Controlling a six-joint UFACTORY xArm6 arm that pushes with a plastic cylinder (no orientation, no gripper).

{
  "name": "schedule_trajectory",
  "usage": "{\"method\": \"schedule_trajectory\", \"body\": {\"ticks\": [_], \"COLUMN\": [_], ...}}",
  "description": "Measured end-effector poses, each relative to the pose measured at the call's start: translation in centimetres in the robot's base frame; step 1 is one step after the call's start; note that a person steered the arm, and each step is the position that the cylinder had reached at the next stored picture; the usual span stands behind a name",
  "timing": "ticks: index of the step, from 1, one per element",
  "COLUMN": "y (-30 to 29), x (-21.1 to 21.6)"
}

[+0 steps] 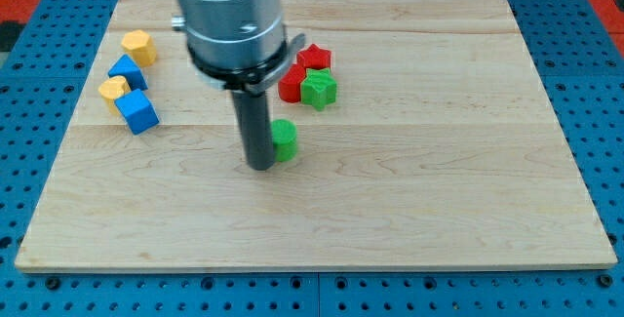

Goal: Push green circle towards green star

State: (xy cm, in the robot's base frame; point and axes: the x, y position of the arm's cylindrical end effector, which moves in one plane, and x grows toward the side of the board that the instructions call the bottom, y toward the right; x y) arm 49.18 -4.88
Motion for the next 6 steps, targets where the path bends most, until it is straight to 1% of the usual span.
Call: {"method": "schedule_trajectory", "body": {"ticks": [6], "y": [0.9], "x": [-4.6]}}
